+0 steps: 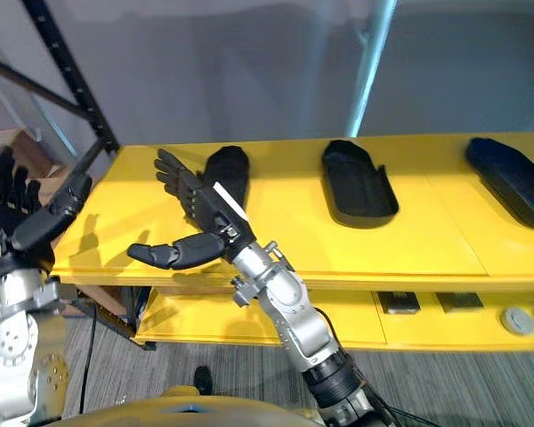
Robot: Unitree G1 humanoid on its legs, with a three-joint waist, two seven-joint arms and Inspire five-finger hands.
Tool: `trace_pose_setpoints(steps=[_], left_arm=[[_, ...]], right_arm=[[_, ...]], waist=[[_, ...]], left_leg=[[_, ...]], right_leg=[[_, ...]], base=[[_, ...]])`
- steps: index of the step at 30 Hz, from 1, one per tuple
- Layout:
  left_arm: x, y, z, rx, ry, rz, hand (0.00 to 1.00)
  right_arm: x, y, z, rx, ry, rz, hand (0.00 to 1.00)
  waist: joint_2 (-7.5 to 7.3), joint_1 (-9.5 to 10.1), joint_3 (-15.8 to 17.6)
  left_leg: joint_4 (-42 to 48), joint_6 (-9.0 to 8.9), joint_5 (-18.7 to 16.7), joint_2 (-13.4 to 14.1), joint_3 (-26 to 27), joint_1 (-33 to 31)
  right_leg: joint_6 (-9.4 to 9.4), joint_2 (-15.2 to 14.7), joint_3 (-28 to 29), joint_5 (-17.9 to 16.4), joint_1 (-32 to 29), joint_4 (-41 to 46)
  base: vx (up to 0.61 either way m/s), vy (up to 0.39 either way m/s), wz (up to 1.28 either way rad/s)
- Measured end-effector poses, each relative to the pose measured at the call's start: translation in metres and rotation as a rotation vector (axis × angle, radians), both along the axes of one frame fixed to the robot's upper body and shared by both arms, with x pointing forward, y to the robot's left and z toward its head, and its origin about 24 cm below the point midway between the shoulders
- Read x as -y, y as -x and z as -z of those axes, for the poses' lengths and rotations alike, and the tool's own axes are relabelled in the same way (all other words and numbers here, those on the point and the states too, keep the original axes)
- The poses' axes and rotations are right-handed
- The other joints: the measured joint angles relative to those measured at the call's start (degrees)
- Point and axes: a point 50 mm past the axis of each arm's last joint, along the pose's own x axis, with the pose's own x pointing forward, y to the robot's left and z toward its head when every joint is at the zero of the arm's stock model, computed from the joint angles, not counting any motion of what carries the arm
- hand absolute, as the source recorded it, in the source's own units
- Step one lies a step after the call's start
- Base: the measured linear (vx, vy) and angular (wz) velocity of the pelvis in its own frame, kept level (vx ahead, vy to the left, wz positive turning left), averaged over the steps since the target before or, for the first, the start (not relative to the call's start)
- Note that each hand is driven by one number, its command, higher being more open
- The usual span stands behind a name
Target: Walk over and take three plastic housings, then place them on the shelf
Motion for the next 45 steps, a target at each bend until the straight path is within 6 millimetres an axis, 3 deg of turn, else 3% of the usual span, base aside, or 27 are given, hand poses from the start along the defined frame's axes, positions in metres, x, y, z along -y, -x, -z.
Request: trace_pose_setpoints(steps=[6, 11, 17, 22, 31, 39, 45], left_arm=[[0.006, 0.017, 0.017, -0.100, -0.012, 0.050, 1.00], [0.019, 0.017, 0.022, -0.113, -0.012, 0.162, 1.00], [0.037, 0.011, 0.024, -0.095, 0.006, 0.280, 1.00], [0.039, -0.001, 0.040, -0.137, 0.063, 0.278, 1.00], [0.037, -0.009, 0.053, -0.162, 0.149, 0.252, 1.00], [0.046, -0.019, 0.058, -0.133, 0.211, 0.361, 1.00], [0.051, -0.036, 0.057, -0.158, 0.107, 0.412, 1.00]], right_arm=[[-0.021, -0.010, 0.000, -0.019, 0.050, 0.064, 1.00], [-0.016, -0.014, 0.003, -0.012, 0.082, 0.212, 1.00], [0.011, -0.024, -0.014, 0.055, 0.018, 0.379, 1.00], [0.051, -0.017, -0.035, 0.188, -0.015, 0.429, 1.00], [0.128, -0.001, -0.032, 0.216, -0.002, 0.656, 1.00], [0.149, 0.015, -0.019, 0.162, 0.008, 0.684, 1.00], [0.155, 0.019, -0.015, 0.137, -0.002, 0.687, 1.00]], waist=[[-0.14, 2.62, 0.0], [-0.26, 2.90, 0.4], [0.23, 1.91, 0.7], [0.29, 0.16, 0.9], [0.49, -2.83, 2.6], [0.13, -4.38, 3.0], [-0.17, -6.09, 4.0]], left_leg=[[0.0, -0.08, 0.4, 0.0, -0.2, -1.5], [0.0, -0.08, 0.4, -0.1, -0.2, -1.6], [0.1, -0.07, 0.5, 0.0, 1.3, -2.5], [0.2, 0.37, 1.4, 0.0, 3.7, -2.4], [0.2, -0.06, 0.3, 0.7, 6.2, -0.5], [0.2, 0.03, 0.1, 1.0, 9.4, 0.9], [0.2, -0.02, -0.1, 1.2, 10.9, 2.2]], right_leg=[[-0.01, -0.1, -2.5, -0.1, 0.4, 0.0], [0.00, -0.1, -2.9, -0.1, 0.5, 0.0], [-0.01, -0.5, -1.3, -0.1, -1.9, 0.7], [0.33, -1.3, 1.5, -0.2, -3.9, 2.0], [0.03, -1.4, 4.3, -2.0, -4.9, 4.1], [0.34, -1.4, 7.8, -1.7, -6.1, 4.8], [0.29, -1.4, 9.4, -1.7, -6.1, 5.1]], base=[[-0.02, 0.008, 0.23], [0.00, 0.003, 0.02], [0.01, 0.012, -0.13], [0.04, -0.005, -0.20], [0.00, -0.027, -0.15], [0.01, -0.015, -0.20], [-0.02, -0.003, -0.13]])
